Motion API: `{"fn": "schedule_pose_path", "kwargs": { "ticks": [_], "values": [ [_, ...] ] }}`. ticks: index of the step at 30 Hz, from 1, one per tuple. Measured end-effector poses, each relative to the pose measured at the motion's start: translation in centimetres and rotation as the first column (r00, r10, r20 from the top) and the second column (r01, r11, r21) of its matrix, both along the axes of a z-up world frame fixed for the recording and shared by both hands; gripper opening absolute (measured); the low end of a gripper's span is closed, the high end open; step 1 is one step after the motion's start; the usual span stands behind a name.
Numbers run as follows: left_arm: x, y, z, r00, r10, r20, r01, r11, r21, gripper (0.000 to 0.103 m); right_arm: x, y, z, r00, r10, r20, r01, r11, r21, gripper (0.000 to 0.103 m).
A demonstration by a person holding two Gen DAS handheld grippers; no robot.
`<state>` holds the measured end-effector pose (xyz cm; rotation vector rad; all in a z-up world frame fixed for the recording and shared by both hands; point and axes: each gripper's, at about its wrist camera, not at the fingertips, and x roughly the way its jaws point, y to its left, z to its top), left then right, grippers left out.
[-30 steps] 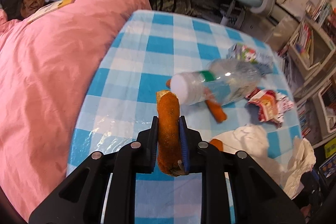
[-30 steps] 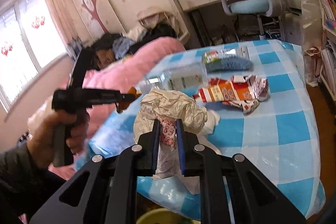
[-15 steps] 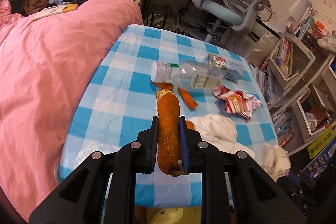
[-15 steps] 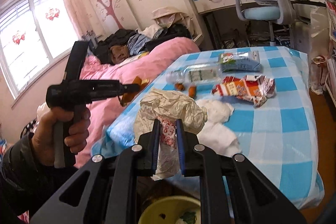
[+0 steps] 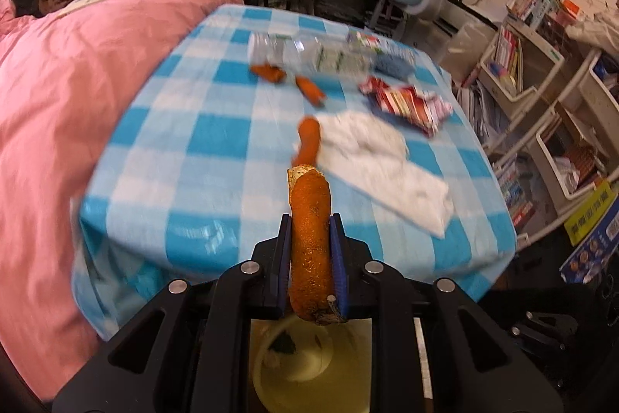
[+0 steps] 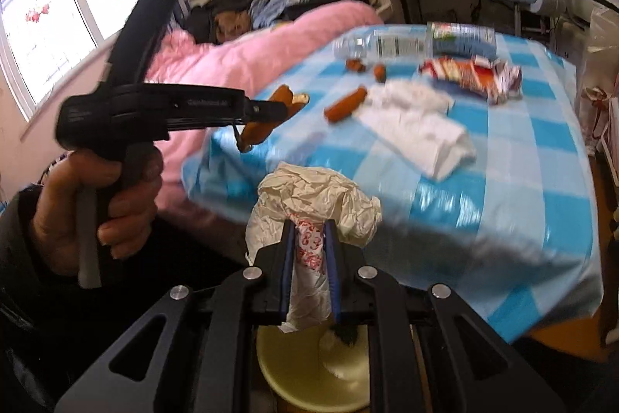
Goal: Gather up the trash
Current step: 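Carry the paper bag and orange peel over the yellow bucket and release both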
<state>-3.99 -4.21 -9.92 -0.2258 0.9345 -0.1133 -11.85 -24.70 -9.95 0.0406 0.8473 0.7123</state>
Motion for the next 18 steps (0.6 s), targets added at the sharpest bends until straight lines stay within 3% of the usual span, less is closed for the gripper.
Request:
{"fn": "schedule_pose_path", "kwargs": {
  "ticks": [9, 12, 16, 18],
  "values": [
    [-4.2, -2.0, -1.6, 0.998, -0.046, -0.035, 0.046, 0.999, 0.014, 0.018, -1.9, 0.4, -2.1, 0.996, 0.006, -0.092, -0.013, 0.997, -0.078, 0.029],
    [-5.4, -2.9, -2.3, 0.996, -0.067, -0.057, 0.068, 0.997, 0.022, 0.018, -2.2, -0.1, -1.6, 0.997, -0.023, -0.074, 0.018, 0.998, -0.062, 0.031],
    [-6.9, -4.0, -3.3, 0.990, -0.103, -0.095, 0.106, 0.994, 0.026, 0.018, -2.4, -1.3, -0.7, 0.995, -0.096, -0.025, 0.095, 0.995, -0.031, 0.050],
    [-7.5, -4.7, -4.0, 0.984, -0.128, -0.124, 0.132, 0.991, 0.026, 0.019, -2.3, -2.0, -0.2, 0.991, -0.135, -0.003, 0.135, 0.991, -0.006, 0.051]
  ]
}}
